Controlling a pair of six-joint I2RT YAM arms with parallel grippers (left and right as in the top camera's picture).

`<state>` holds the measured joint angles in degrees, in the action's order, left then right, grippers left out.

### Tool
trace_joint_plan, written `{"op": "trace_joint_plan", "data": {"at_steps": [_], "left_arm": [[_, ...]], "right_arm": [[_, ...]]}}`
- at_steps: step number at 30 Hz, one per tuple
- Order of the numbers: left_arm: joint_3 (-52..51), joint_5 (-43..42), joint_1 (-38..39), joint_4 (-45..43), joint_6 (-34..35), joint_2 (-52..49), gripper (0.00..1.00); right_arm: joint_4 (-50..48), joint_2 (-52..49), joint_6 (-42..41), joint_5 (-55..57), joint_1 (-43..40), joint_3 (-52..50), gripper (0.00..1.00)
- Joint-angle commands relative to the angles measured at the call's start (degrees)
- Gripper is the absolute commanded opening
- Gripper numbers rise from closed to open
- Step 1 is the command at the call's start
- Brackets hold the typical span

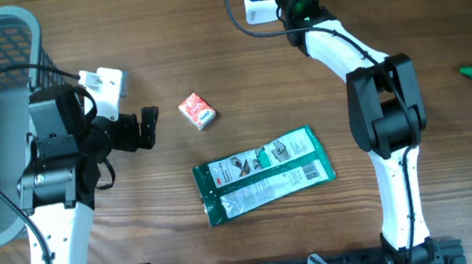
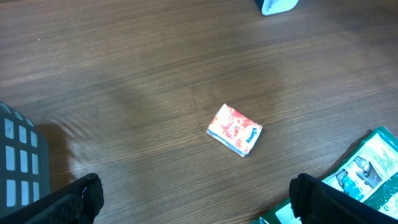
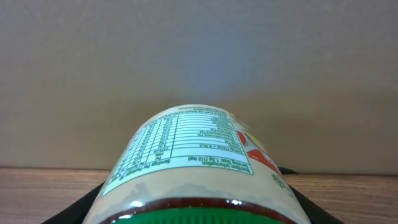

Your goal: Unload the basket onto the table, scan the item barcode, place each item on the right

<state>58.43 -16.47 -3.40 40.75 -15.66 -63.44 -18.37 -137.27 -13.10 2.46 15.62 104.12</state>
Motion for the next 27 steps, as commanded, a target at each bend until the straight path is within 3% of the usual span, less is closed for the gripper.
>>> {"op": "trace_joint_plan", "data": {"at_steps": [1,5,13,19,27], "left_arm": [[-0.4,-1.1,-0.3,-0.1,0.5,-0.1,1.00],[-0.4,-1.1,-0.3,-0.1,0.5,-0.1,1.00],[-0.4,-1.1,-0.3,-0.1,0.5,-0.1,1.00],[-0.4,-1.1,-0.3,-0.1,0.5,-0.1,1.00],[-0.4,-1.1,-0.3,-0.1,0.5,-0.1,1.00]], "right_arm": [[0.5,1.3,0.1,0.9,0.3,0.5,0.46],[6.4,7.4,-0.7,1.2,-0.6,0.5,0.43],[32.8,20.2,-2.1,12.7,-9.1,0.5,0.45],[49.8,18.8,-3.7,12.8,-22.3,0.4,0.46],[55.3,11.8,-2.9,9.7,-37.7,0.4,0.48]]}}
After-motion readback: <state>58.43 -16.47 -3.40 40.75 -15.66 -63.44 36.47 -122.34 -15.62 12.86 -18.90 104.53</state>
